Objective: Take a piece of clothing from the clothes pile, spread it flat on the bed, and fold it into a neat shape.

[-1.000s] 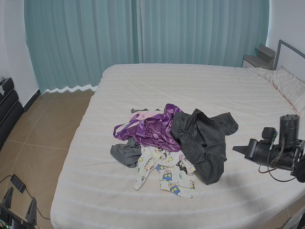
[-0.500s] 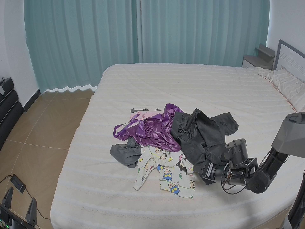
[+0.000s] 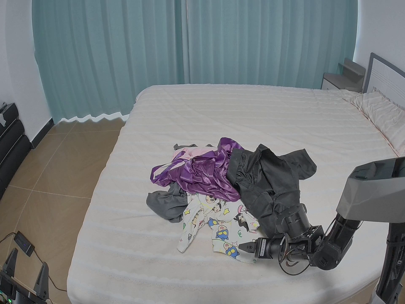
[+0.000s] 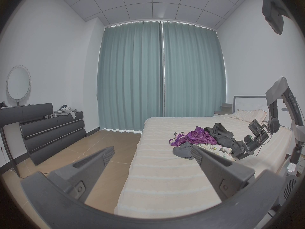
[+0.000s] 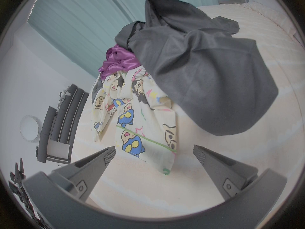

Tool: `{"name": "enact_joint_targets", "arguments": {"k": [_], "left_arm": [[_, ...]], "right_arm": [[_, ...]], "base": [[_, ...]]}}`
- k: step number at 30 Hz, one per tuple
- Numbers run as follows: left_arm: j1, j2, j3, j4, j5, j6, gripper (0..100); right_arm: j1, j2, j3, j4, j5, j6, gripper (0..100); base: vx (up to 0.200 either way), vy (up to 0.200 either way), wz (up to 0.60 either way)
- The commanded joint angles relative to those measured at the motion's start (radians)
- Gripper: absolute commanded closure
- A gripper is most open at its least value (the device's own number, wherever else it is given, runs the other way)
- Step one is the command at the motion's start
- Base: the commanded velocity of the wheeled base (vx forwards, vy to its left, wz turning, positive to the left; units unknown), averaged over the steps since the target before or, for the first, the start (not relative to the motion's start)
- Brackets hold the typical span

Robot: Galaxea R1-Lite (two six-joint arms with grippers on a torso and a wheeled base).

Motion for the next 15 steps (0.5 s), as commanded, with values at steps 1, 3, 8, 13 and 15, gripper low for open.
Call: {"name": "enact_joint_targets", "arguments": {"k": [1,3,8,13,15], "left_arm": [[0.0,-0.016,0.018,-0.001,0.0,0.0,0],[0.0,-0.016,0.018,-0.001,0.0,0.0,0],[0.0,-0.016,0.018,-0.001,0.0,0.0,0],[0.0,-0.016,0.018,-0.001,0.0,0.0,0],[0.0,-0.016,0.018,-0.001,0.0,0.0,0]], "right_arm": [[0.016,0.024,-0.014,-0.001,-0.002,-0.008,0],[0.018,0.027,-0.017,0.001,-0.002,-0.021,0],[0.032,0.052,-0.031,0.001,-0.003,-0.057,0],[0.056,0.079,-0.063,0.012,-0.006,-0.058,0],[0.059,0.088,-0.072,0.01,-0.009,-0.058,0]], "base": [[0.0,0.0,0.0],[0.0,0.0,0.0],[0.0,0.0,0.0],[0.0,0.0,0.0],[0.0,0.0,0.0]]}}
